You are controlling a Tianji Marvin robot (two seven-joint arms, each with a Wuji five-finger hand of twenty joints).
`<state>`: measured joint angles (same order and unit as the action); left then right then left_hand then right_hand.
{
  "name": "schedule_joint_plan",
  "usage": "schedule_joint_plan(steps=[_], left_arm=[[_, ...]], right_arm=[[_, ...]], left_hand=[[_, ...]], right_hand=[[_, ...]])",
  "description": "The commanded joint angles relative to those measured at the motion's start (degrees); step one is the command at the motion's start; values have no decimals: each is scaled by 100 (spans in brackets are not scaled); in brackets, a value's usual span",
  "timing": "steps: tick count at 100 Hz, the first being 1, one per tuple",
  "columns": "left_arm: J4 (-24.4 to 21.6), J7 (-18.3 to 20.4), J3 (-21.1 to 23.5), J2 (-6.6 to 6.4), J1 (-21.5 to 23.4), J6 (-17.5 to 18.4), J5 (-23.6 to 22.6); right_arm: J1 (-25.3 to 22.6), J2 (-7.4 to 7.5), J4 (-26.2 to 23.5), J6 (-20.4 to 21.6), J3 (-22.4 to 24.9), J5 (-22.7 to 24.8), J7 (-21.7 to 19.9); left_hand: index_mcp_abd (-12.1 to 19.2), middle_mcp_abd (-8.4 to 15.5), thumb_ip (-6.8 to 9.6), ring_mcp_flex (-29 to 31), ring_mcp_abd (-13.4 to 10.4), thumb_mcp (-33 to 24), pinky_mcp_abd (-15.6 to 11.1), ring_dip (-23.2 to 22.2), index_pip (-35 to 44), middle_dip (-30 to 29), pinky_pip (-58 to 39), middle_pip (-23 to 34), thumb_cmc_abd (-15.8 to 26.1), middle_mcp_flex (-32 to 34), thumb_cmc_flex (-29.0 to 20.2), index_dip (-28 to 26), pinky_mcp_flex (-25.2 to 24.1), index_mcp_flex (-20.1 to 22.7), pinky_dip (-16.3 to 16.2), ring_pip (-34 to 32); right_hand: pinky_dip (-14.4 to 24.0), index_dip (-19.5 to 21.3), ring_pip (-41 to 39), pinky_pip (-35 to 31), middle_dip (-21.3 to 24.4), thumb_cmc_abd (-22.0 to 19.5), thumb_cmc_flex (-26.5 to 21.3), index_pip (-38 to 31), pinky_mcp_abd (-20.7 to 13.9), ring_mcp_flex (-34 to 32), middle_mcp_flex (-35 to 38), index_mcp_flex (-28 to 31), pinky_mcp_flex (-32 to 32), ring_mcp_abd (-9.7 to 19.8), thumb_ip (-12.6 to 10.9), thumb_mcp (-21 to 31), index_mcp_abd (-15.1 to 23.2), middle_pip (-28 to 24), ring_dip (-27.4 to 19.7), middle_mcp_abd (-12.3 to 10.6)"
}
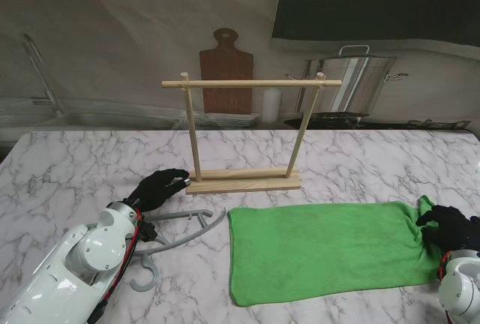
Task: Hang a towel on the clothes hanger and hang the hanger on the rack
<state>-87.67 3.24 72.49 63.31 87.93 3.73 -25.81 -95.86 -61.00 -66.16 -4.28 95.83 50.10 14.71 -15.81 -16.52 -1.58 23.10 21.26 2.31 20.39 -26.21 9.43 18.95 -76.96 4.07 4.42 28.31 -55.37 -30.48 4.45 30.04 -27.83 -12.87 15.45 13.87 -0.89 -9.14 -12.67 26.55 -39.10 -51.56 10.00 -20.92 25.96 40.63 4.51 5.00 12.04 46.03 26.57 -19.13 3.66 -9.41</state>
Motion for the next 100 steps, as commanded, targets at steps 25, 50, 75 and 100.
schedule_joint_plan(steps=[25, 50, 75, 100], left_arm=[[18, 45, -20, 10, 2, 45, 8], [22, 25, -16, 14, 2, 62, 10], [9, -1, 7, 20, 21, 56, 16], [-8, -10, 30, 22, 40, 50, 14]], right_arm=[[108, -179, 190, 182, -195, -69, 463], [17, -246, -147, 99, -244, -16, 739], [-210, -270, -704, 292, -196, -74, 560], [-574, -279, -1618, 197, -304, 32, 291]], left_hand=[[35, 80, 21, -129, -168, 7, -90, 50, -65, -60, 4621, -46, 262, -208, 58, 84, -79, -170, 13, 51], [32, 89, 20, -130, -176, 7, -71, 51, -63, -58, 4636, -43, 265, -206, 68, 83, -81, -168, 5, 56], [40, 93, 20, -139, -178, 7, -70, 49, -65, -62, 4658, -53, 274, -252, 68, 82, -90, -173, -4, 58], [38, 85, 20, -131, -175, 5, -69, 46, -60, -63, 4672, -51, 280, -250, 63, 80, -86, -162, -13, 55]], right_hand=[[-102, 2071, -1421, -245, -1270, -1148, -567, -828, 194, -921, 989, 158, -69, -445, 56, -456, -2054, -2130, 1173, 765], [-130, 2577, -2559, -781, -2193, -1086, -546, -1047, 507, -1950, 2243, 193, 139, -505, 84, -286, -2303, -3330, 1852, 1395], [-105, 2989, -3629, -1847, -2590, -1045, -469, -1009, 962, -2763, 2785, 283, 309, -518, 111, -171, -2456, -3718, 2459, 1545], [-135, 3017, -3854, -1932, -2675, -952, -452, -988, 1000, -2883, 2911, 373, 232, -547, 118, -66, -2539, -3753, 2564, 1600]])
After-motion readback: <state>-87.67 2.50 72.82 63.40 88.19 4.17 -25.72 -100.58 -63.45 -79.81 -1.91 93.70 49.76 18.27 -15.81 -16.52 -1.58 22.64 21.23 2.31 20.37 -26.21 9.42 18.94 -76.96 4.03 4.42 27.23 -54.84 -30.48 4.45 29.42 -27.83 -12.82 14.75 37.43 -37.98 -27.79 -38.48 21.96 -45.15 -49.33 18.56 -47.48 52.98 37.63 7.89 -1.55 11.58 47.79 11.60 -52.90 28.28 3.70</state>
